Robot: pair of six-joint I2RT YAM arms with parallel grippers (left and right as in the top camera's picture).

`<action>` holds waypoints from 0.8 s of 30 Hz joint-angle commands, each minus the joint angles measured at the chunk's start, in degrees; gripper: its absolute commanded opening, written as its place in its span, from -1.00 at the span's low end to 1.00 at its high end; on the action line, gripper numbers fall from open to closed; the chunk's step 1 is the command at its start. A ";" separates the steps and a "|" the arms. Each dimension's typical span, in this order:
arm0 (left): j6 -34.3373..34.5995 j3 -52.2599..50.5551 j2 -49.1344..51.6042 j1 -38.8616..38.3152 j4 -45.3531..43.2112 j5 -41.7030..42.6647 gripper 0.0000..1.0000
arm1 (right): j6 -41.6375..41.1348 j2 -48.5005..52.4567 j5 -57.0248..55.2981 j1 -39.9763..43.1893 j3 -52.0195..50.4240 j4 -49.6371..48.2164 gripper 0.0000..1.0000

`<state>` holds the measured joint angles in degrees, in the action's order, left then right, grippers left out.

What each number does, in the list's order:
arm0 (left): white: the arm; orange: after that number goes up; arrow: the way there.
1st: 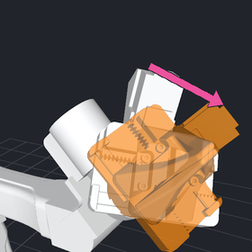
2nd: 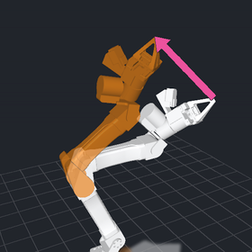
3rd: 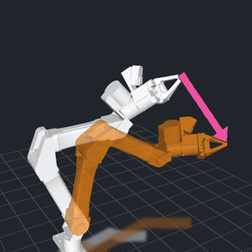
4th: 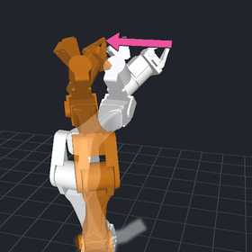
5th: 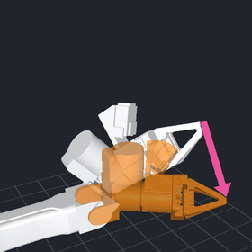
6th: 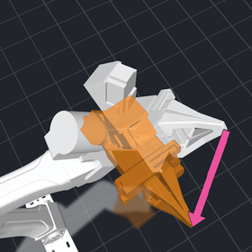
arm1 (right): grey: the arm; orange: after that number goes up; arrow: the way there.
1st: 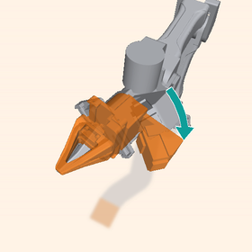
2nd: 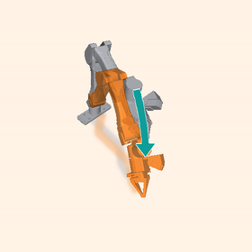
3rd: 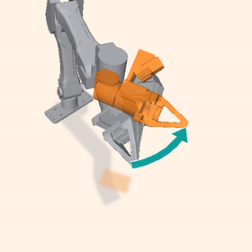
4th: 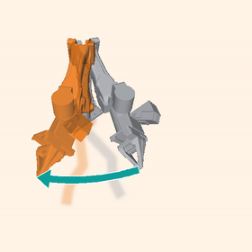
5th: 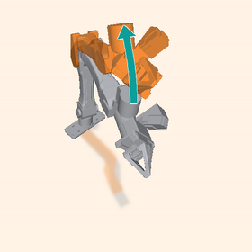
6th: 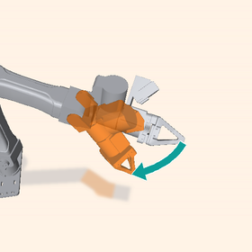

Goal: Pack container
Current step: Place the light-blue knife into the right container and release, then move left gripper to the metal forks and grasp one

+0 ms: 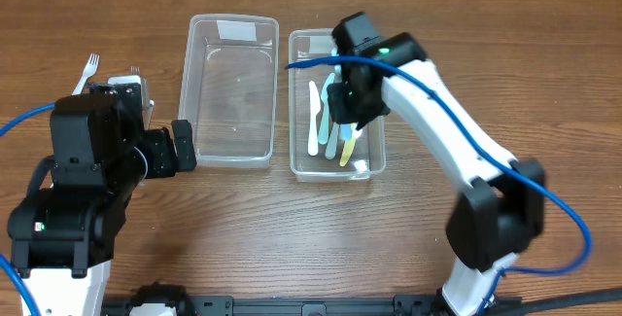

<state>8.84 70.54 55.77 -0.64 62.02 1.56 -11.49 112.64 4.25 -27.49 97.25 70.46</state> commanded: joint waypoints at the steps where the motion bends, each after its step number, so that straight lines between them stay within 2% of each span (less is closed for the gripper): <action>1: -1.16 0.96 0.48 0.31 0.50 0.81 1.00 | 1.05 1.29 0.39 -1.38 0.70 -0.68 -0.48; 2: -1.16 0.96 0.48 0.31 0.55 0.81 1.00 | 1.25 1.16 0.37 -1.51 0.76 -1.01 -0.22; 3: -1.16 0.96 0.48 0.31 0.50 0.79 1.00 | 1.29 0.72 0.37 -1.64 1.01 -1.20 -0.12; 6: -1.20 1.01 0.46 0.31 0.52 -1.38 1.00 | 1.27 -2.03 -2.14 -1.62 7.17 1.11 0.01; 8: -2.75 2.21 0.37 0.31 1.60 -2.21 1.00 | 1.22 -4.31 -6.54 -0.46 14.47 4.09 0.26; 12: -1.84 7.45 0.83 0.31 6.01 -6.38 1.00 | 0.83 -8.17 -9.60 5.38 26.82 9.20 0.94; 13: -1.25 9.62 1.38 0.31 7.98 -9.16 1.00 | 0.83 -9.94 -9.57 10.05 31.30 12.00 1.00; 15: -1.07 12.83 2.56 0.33 10.21 -12.09 1.00 | 0.83 -12.07 -9.51 16.50 34.21 14.86 1.00; 20: -0.87 13.68 5.16 0.37 9.92 -12.61 1.00 | -0.70 -18.10 -4.48 36.76 34.34 22.25 1.00; 24: -0.52 13.51 8.33 0.39 9.94 -14.45 1.00 | -0.48 -21.68 -0.79 44.89 30.38 26.25 1.00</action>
<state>7.77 83.37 61.76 -0.64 72.05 -9.82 -11.46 93.71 -0.19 13.72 130.74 95.64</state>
